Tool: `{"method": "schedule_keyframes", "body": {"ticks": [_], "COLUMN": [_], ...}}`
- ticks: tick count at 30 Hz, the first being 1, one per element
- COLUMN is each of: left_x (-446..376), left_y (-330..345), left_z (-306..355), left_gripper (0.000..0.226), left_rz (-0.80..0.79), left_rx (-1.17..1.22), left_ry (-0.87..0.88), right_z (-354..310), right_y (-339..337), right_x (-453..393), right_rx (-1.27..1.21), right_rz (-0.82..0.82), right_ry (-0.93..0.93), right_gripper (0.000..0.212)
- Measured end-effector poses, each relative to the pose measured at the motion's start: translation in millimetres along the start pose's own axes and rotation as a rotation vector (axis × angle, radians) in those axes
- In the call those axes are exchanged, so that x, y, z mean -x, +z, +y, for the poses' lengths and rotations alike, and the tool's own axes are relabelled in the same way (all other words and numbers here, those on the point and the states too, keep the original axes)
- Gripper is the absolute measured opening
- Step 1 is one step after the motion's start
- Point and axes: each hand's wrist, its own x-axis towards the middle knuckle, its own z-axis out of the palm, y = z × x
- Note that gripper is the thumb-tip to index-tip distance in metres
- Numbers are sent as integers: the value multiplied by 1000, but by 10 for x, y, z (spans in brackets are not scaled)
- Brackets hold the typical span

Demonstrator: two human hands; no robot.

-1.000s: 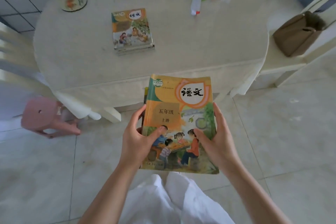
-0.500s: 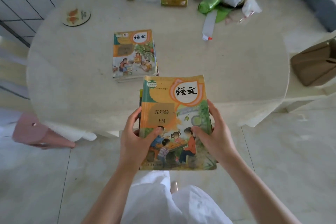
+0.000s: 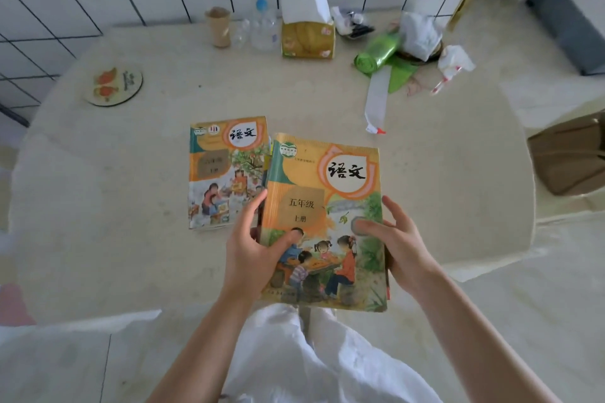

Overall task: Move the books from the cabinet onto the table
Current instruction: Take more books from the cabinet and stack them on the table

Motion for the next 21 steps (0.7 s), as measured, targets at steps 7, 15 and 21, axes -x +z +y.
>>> {"method": "schedule_keyframes", "body": {"ticks": [7, 15, 21], "left_x": [-383, -782, -844], "left_y": [233, 395, 583], "left_z": [173, 112, -1], "left_gripper": [87, 63, 58], "left_rz": [26, -191, -122], "left_rx": [22, 202, 97], "left_ry": [-106, -304, -155], "right_z": [-330, -473, -390], "right_y": [-243, -502, -569], "right_x": [-524, -845, -942], "right_rx": [91, 391, 618], "right_rz": [-164, -202, -136], "right_ry": [99, -124, -290], "right_gripper": [42, 61, 57]}}
